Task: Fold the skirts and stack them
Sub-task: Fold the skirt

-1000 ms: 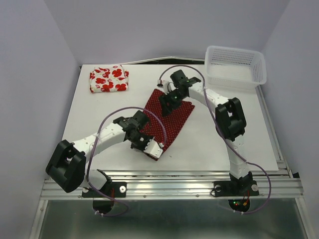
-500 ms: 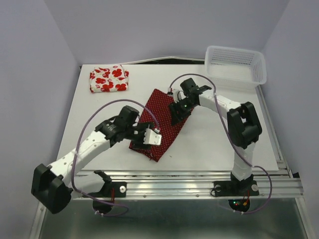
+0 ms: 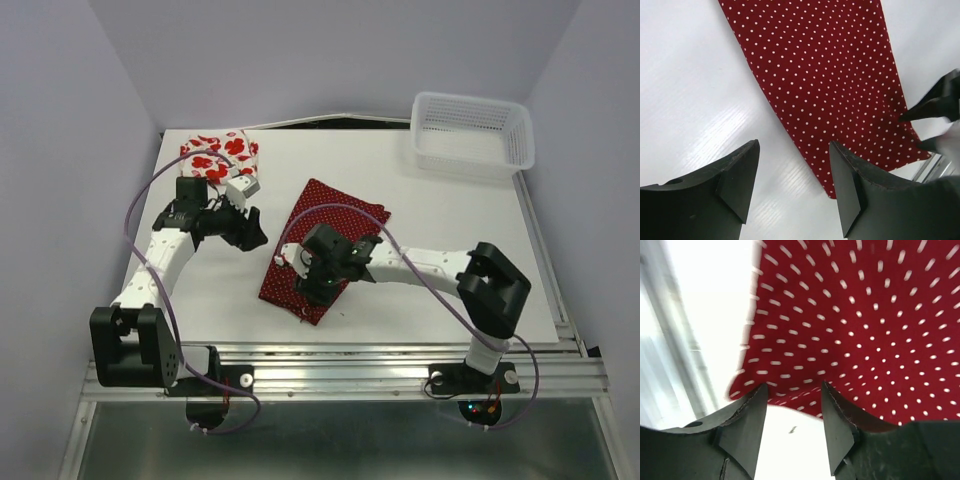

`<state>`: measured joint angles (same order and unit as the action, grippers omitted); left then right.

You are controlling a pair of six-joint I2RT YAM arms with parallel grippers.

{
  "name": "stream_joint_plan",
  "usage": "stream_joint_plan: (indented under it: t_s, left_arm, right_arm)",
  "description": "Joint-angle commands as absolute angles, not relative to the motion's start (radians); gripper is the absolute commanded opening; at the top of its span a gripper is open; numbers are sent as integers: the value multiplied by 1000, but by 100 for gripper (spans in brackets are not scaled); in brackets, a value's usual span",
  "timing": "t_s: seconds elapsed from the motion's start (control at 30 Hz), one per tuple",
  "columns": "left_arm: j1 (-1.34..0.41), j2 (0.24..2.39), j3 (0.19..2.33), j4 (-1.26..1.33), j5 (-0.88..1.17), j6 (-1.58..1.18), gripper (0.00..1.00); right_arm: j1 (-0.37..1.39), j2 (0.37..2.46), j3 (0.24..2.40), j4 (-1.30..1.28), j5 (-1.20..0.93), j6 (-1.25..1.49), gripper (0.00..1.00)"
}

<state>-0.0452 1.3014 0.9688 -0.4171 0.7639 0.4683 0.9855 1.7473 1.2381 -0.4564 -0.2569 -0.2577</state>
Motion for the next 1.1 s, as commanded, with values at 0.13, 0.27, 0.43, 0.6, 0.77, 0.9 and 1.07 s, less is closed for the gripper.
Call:
stream_joint_plan:
  t_s: [0.13, 0.27, 0.43, 0.6, 0.77, 0.9, 1.07]
  left_arm:
    - [-46, 1210, 891, -238, 802, 278, 70]
    - [-49, 1218, 871, -239, 801, 311, 70]
    - [-58, 1241, 858, -221, 781, 319, 70]
    - [-58, 1262, 848, -134, 804, 233, 71]
    - [-66, 1279, 870, -94, 792, 183, 75]
    - [-92, 1298, 882, -63, 770, 108, 89]
    - [-143, 1336, 919, -40, 647, 41, 92]
  right_arm:
    - [960, 1885, 1183, -402, -38, -426, 50]
    - [896, 1846, 1109, -403, -35, -529, 50]
    - [887, 1697, 1078, -428, -67, -581, 61]
    - [887, 1623, 1215, -574, -222, -522, 74]
    - [926, 1583, 1250, -636, -299, -502, 92]
    - [1031, 1588, 1163, -560, -218, -474, 94]
    - [1094, 1638, 1115, -468, -98, -394, 91]
